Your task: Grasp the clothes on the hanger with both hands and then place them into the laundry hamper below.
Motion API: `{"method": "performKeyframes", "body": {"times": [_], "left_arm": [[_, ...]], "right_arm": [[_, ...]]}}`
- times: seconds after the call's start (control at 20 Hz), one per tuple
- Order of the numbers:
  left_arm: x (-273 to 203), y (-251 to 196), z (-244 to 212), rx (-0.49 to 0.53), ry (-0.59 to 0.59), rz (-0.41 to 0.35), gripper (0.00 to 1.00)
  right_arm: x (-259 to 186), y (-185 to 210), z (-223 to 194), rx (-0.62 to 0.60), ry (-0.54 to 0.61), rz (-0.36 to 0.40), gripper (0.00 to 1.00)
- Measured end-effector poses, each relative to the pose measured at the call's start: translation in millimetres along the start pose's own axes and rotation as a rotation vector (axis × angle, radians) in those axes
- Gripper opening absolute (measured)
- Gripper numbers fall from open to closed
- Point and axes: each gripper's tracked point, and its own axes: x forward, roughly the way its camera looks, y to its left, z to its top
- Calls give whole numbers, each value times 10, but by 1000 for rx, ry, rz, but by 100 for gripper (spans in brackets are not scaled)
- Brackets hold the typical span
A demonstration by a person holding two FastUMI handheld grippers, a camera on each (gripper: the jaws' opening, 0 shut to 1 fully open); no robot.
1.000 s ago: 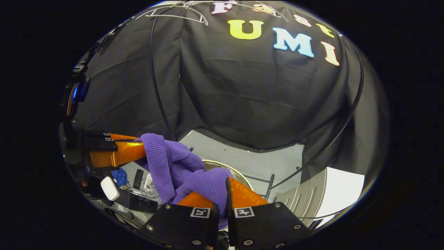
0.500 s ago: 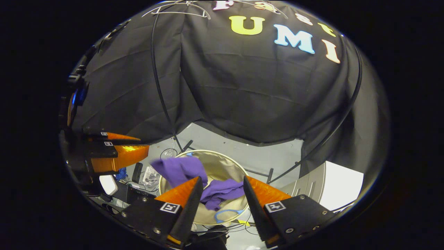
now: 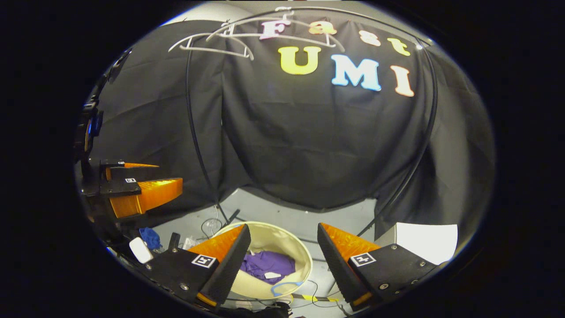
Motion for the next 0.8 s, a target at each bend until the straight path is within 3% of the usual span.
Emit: {"method": "performKeyframes", "body": {"times": [0.3,0.65,0.8], "left_arm": [[-557,313,1047,-5,-234,56,98],[-1274,583,1733,-45,-388,53,88],[-1591,621,1936,-43,-440,61,93]], "right_arm": [[-415,-116,773,39,-188,-63,94],[-1110,-250,1453,63,-374,-148,96],[-1399,-388,1673,59,-447,-192,93]]}}
